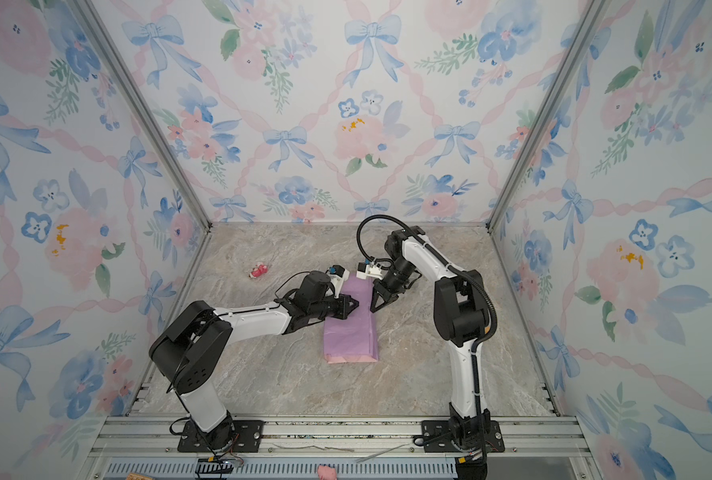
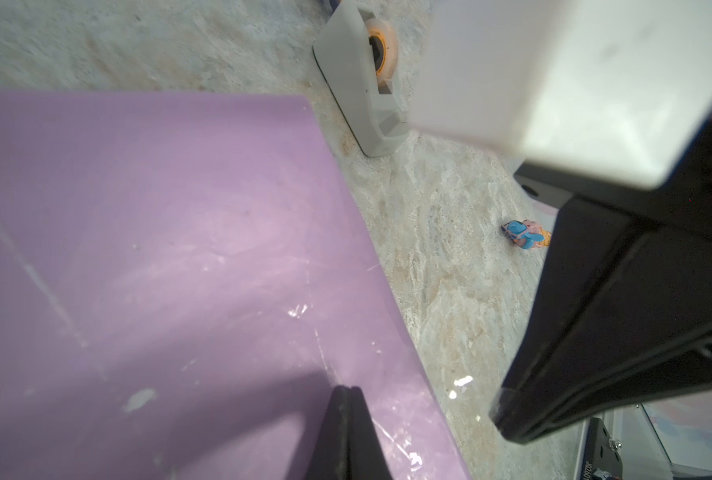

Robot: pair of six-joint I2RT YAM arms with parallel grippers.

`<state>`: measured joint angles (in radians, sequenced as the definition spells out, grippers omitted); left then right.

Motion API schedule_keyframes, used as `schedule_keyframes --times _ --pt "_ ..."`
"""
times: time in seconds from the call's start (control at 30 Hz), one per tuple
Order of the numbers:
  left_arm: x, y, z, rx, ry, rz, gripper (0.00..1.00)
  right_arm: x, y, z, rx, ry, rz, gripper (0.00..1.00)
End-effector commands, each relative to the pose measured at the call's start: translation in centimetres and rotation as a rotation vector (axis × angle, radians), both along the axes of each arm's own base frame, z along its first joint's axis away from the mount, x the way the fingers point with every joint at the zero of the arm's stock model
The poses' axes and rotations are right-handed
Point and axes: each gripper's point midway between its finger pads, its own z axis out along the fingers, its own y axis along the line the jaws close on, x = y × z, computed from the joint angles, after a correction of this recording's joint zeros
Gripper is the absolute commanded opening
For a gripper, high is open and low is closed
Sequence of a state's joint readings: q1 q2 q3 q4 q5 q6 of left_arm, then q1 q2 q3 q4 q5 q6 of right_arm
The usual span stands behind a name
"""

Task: Wrap the gift box in paper
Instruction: 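Press the tape onto the paper seam with the right gripper beside the left gripper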

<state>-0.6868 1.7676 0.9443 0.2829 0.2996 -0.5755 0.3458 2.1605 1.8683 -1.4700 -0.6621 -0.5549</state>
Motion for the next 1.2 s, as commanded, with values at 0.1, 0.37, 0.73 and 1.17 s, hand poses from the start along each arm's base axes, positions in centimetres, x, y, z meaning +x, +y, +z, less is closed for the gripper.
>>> schedule_keyframes --times 0.1,0.37,0.73,1.17 --pt "-2.2 1.4 -3.4 0.100 0.093 -0.017 0.05 0.4 0.0 -0.1 0.013 0.027 -0.006 0.00" --pt "-2.2 1.4 -3.3 0.099 0.091 -0.017 0.05 1.0 -0.1 -0.5 0.011 0.037 -0.016 0.00" --pt "-2.1 1.4 -3.2 0.097 0.089 -0.017 0.05 1.1 -0.3 -1.6 -0.017 0.079 -0.020 0.00" --pt "-2.0 1.3 -3.2 0.097 0.088 -0.017 0.05 1.4 -0.8 -2.6 -0.057 0.095 -0.032 0.00"
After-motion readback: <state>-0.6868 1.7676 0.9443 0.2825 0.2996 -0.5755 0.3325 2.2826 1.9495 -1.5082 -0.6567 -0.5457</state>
